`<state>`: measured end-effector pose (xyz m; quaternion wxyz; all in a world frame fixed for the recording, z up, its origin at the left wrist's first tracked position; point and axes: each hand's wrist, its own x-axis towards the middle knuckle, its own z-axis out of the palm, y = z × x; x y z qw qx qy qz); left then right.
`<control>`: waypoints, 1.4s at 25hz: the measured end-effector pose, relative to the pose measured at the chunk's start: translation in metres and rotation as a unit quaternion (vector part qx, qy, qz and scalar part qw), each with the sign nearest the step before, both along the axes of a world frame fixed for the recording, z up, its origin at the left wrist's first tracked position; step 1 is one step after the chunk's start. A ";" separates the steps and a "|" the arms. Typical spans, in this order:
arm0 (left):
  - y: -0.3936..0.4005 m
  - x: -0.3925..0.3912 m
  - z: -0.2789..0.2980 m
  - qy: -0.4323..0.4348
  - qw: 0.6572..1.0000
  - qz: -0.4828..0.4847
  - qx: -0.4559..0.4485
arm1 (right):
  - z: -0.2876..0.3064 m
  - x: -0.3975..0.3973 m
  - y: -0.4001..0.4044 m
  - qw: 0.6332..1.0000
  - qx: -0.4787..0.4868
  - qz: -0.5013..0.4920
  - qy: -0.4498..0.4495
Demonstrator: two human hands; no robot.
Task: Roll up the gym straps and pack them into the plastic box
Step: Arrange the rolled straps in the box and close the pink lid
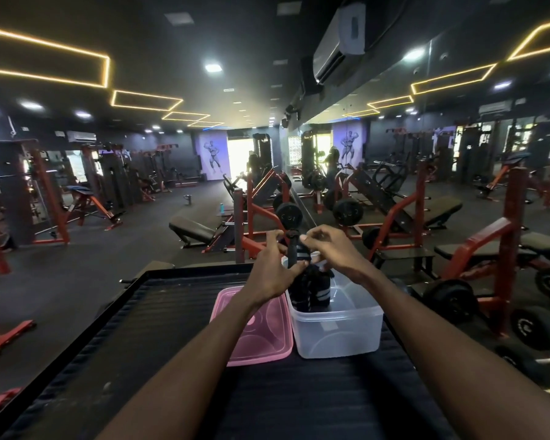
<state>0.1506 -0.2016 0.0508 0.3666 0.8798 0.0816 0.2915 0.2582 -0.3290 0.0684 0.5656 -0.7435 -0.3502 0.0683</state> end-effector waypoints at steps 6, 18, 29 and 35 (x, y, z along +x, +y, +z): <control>-0.005 0.015 -0.010 0.041 0.998 -0.041 -0.010 | -0.004 0.008 -0.017 0.994 -0.099 -0.015 -0.041; 0.009 0.024 -0.049 0.255 0.960 0.081 -0.075 | -0.054 0.023 0.001 0.932 -0.319 -0.061 -0.158; 0.004 0.014 -0.039 0.281 0.957 0.041 -0.052 | -0.068 0.023 0.007 0.911 -0.356 -0.031 -0.206; -0.003 -0.005 -0.026 0.278 0.958 0.024 -0.064 | -0.038 0.034 -0.010 0.950 -0.304 -0.018 -0.071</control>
